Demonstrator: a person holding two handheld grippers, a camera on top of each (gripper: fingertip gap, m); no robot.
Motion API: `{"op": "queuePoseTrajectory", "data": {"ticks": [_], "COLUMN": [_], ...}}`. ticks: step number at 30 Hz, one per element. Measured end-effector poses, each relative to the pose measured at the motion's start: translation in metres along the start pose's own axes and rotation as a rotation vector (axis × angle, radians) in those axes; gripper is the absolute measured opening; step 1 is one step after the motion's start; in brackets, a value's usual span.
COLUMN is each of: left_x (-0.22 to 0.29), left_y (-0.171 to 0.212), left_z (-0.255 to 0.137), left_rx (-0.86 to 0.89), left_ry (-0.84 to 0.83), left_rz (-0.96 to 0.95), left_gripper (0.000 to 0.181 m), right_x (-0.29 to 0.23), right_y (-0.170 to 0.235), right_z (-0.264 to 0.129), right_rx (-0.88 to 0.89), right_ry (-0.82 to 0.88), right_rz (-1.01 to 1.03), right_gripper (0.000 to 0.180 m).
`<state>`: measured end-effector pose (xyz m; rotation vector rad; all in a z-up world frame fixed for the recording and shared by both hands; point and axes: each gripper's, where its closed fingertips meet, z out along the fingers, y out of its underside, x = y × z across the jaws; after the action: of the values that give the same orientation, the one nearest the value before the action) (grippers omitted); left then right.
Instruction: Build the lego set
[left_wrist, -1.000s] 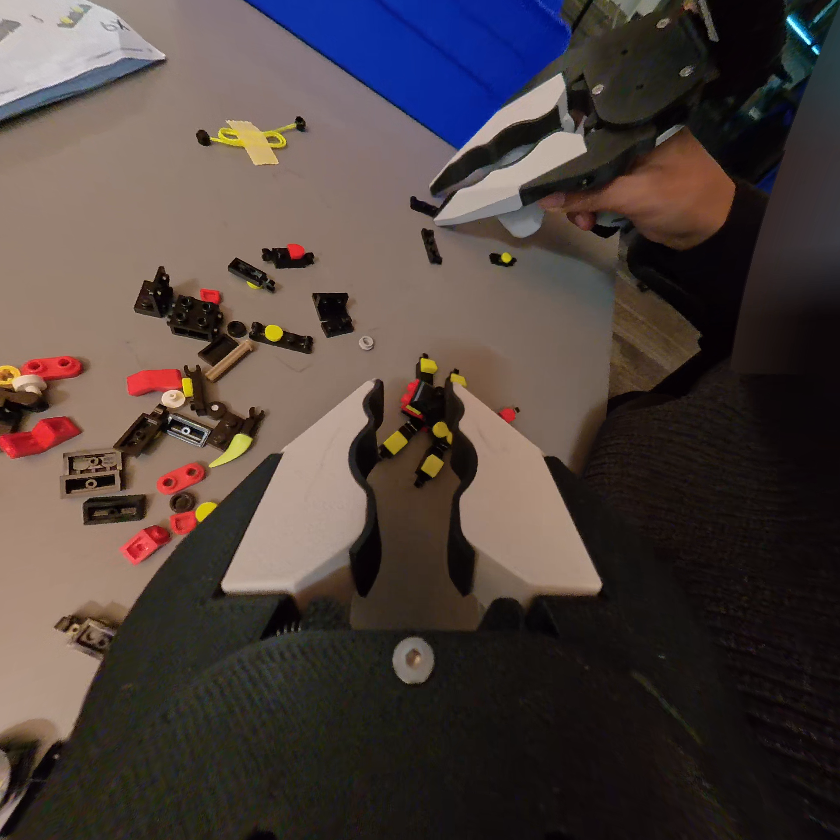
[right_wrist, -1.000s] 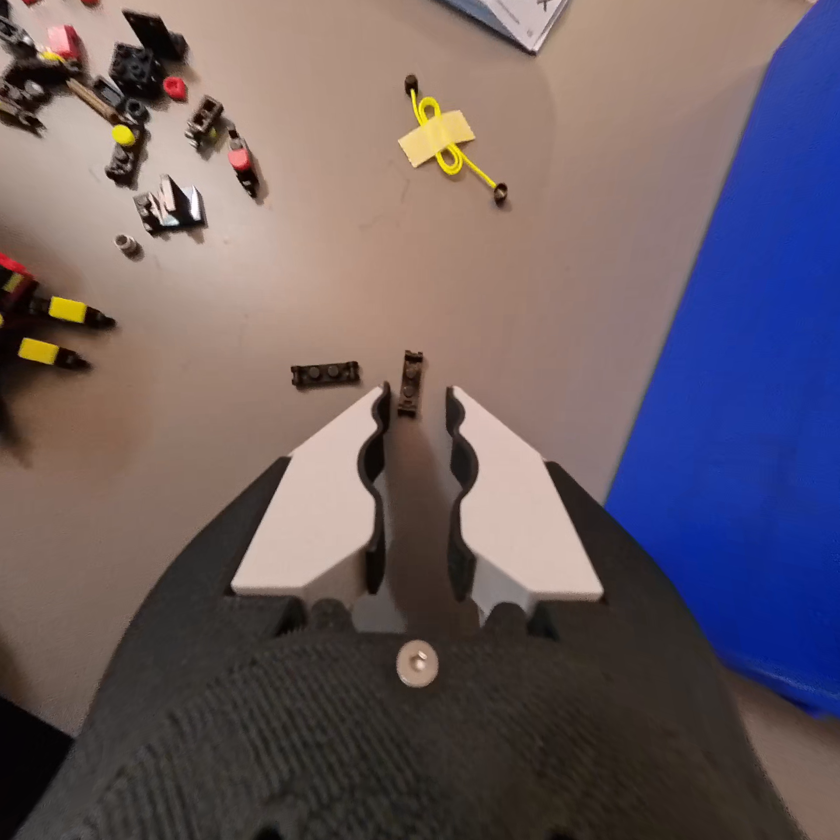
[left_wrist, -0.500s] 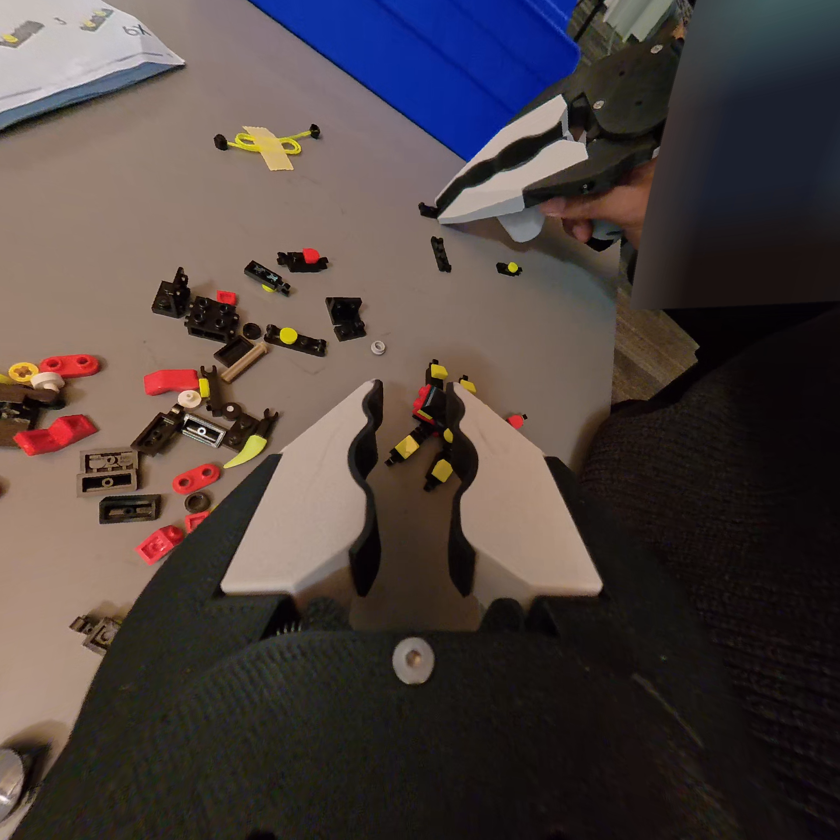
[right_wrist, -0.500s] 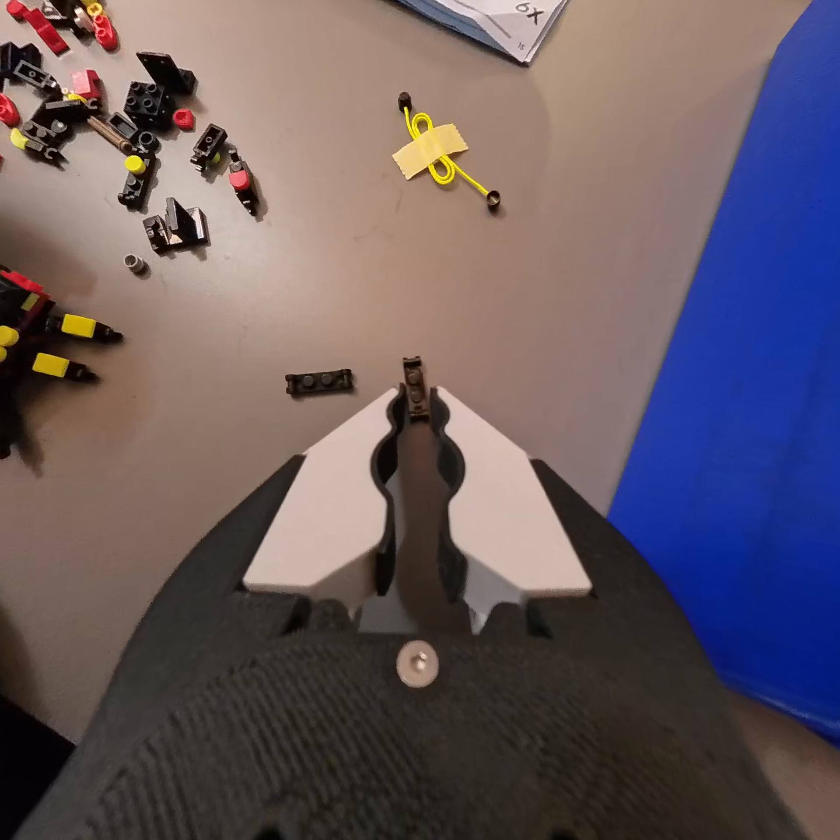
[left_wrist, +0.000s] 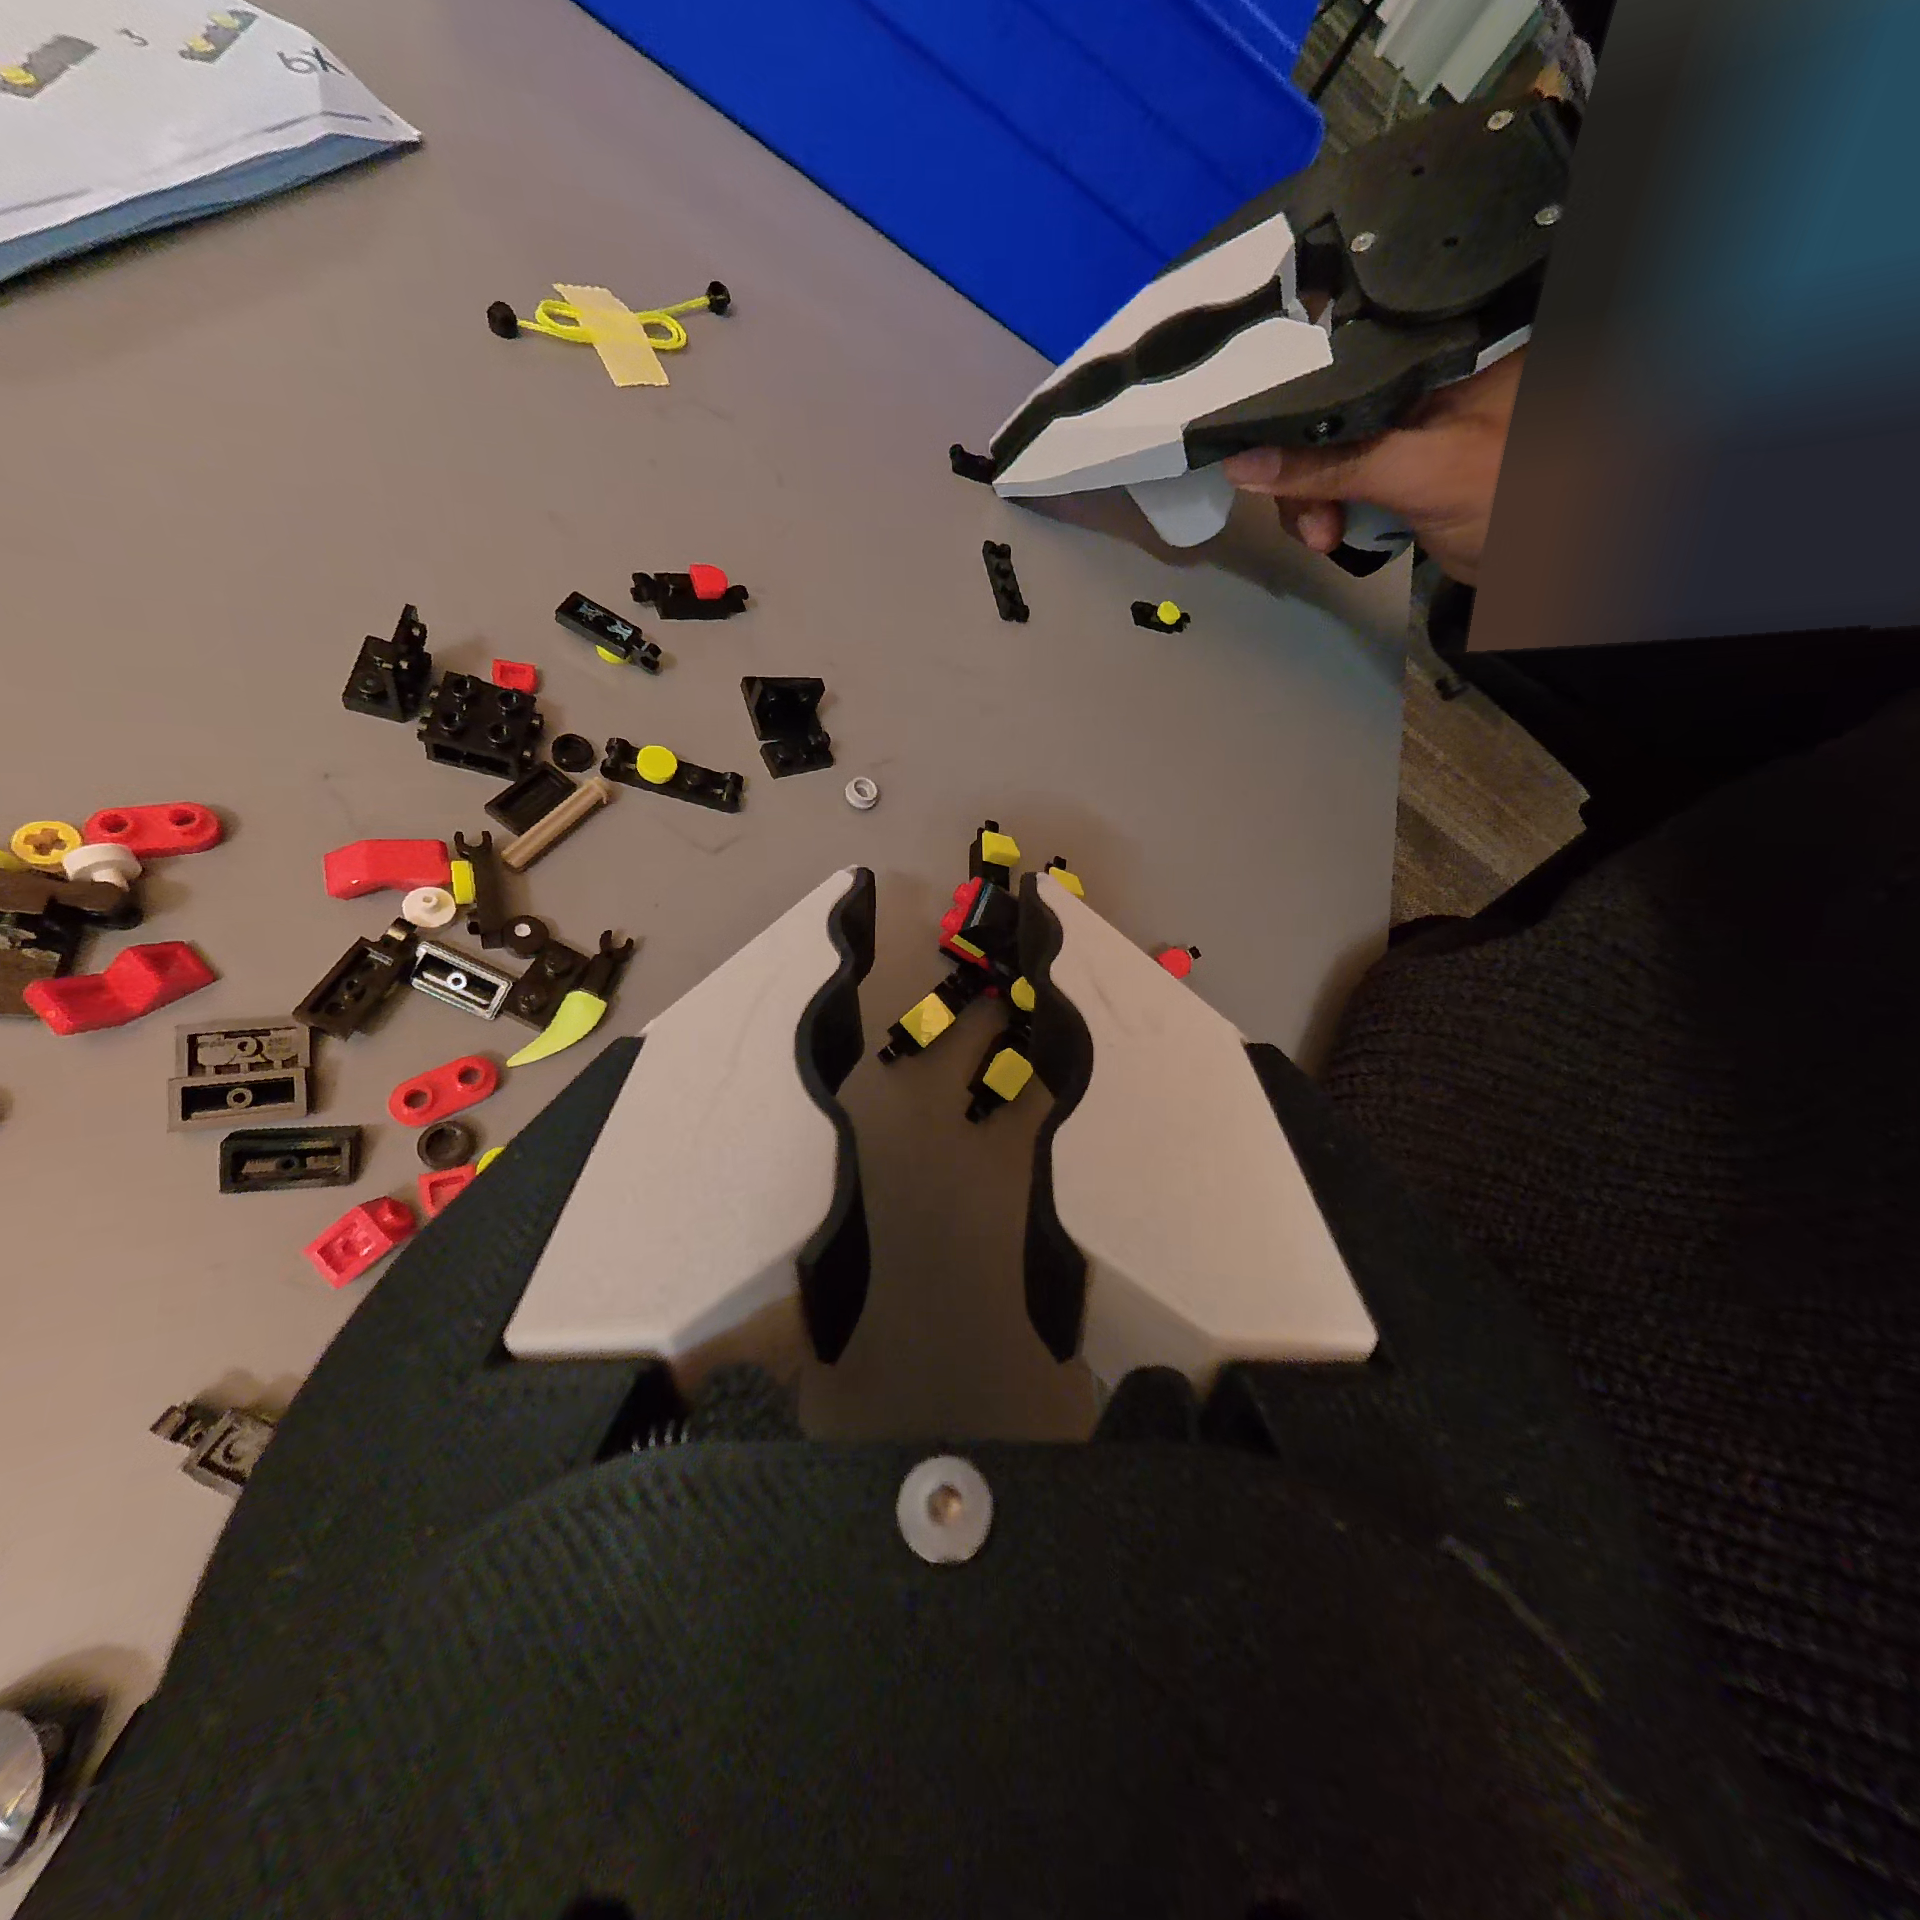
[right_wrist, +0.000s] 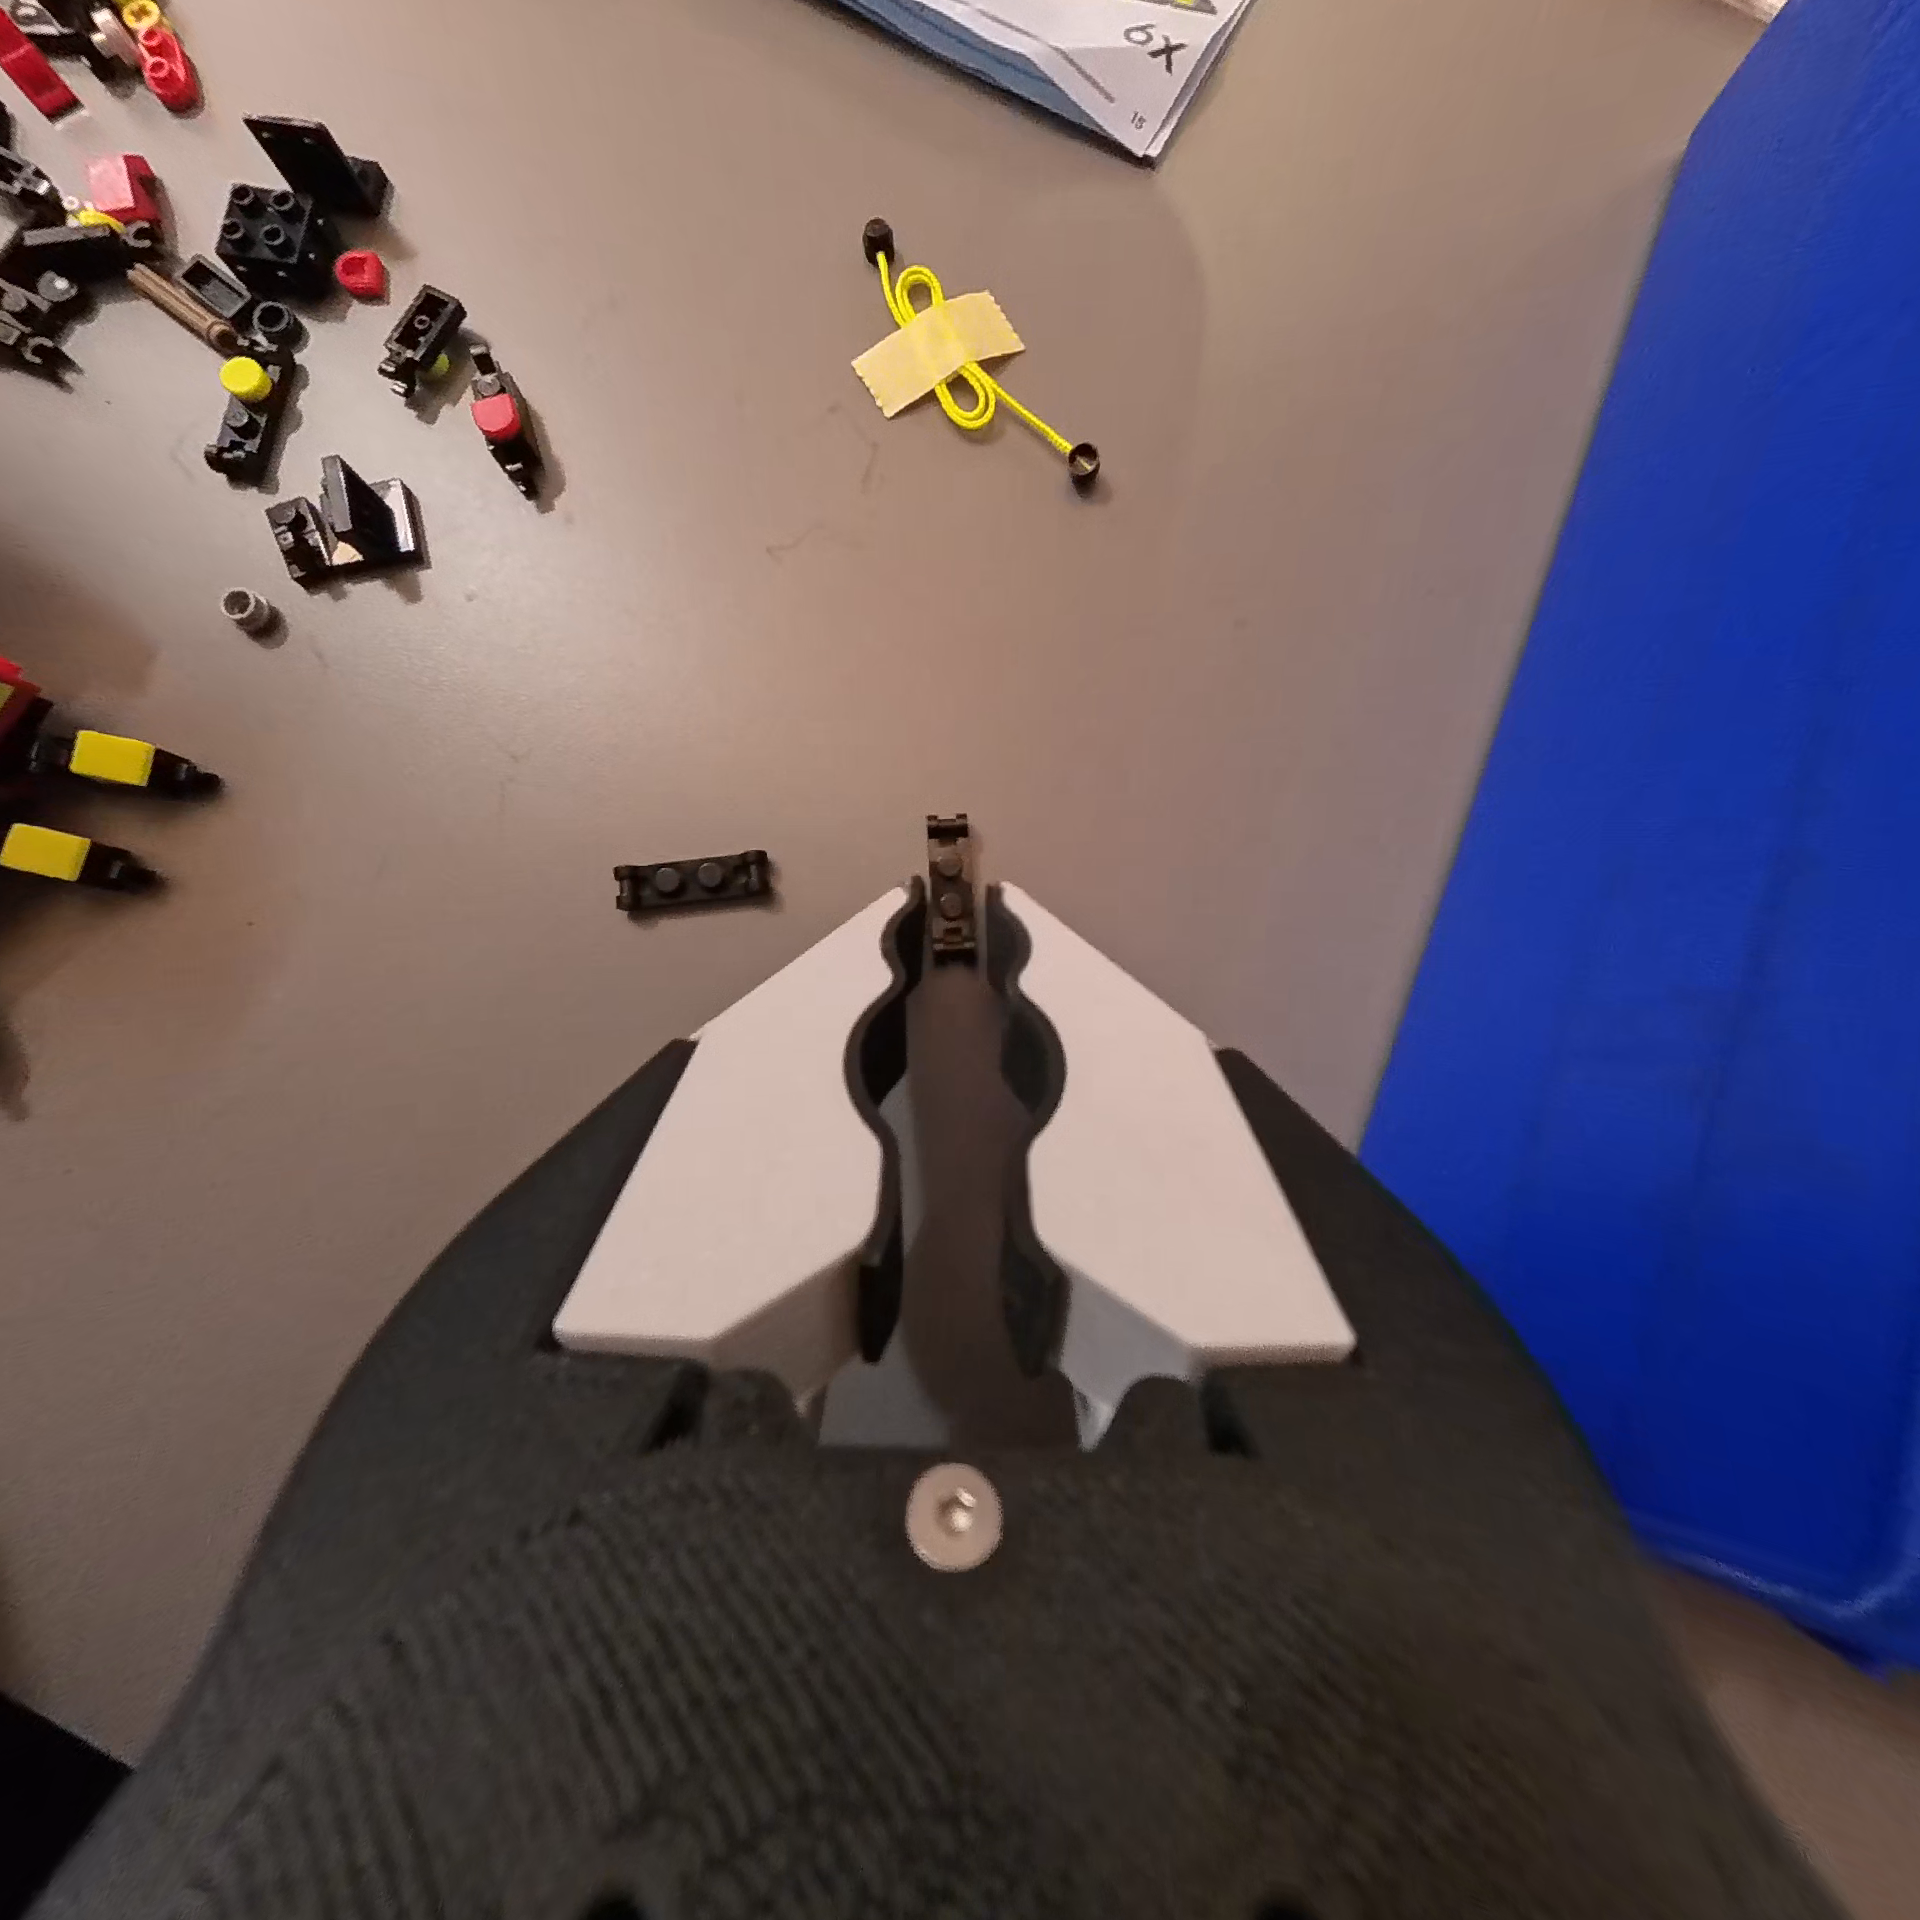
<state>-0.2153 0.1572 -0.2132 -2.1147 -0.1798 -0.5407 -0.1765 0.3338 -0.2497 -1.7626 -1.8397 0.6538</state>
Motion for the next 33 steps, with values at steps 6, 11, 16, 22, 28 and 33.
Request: {"op": "queuePoseTrajectory", "data": {"ticks": [6, 11, 16, 22, 28, 33], "left_x": [0.0, -0.001, -0.002, -0.005, -0.004, -0.005], "left_y": [0.0, -0.001, 0.0, -0.001, -0.001, 0.0], "left_z": [0.0, 0.0, -0.001, -0.002, -0.005, -0.009], "left_rx": [0.0, 0.005, 0.003, 0.012, 0.022, 0.032], "left_ry": [-0.002, -0.006, -0.011, -0.011, -0.012, -0.018], "left_rz": [0.002, 0.0, -0.002, -0.021, -0.029, -0.039], "left_gripper": [0.025, 0.025, 0.025, 0.025, 0.025, 0.025], "right_x": [-0.026, -0.055, -0.067, -0.055, -0.046, -0.033], "right_y": [-0.015, -0.012, -0.001, -0.009, -0.013, -0.016], "right_z": [-0.009, -0.015, -0.008, 0.006, 0.01, 0.013], "right_rx": [0.069, 0.026, -0.067, -0.04, -0.023, -0.01], "right_ry": [-0.106, -0.181, -0.147, -0.102, -0.081, -0.054], "right_rz": [-0.024, 0.034, -0.008, -0.019, -0.043, -0.091], "right_gripper": [0.016, 0.029, 0.033, 0.033, 0.014, 0.007]}}
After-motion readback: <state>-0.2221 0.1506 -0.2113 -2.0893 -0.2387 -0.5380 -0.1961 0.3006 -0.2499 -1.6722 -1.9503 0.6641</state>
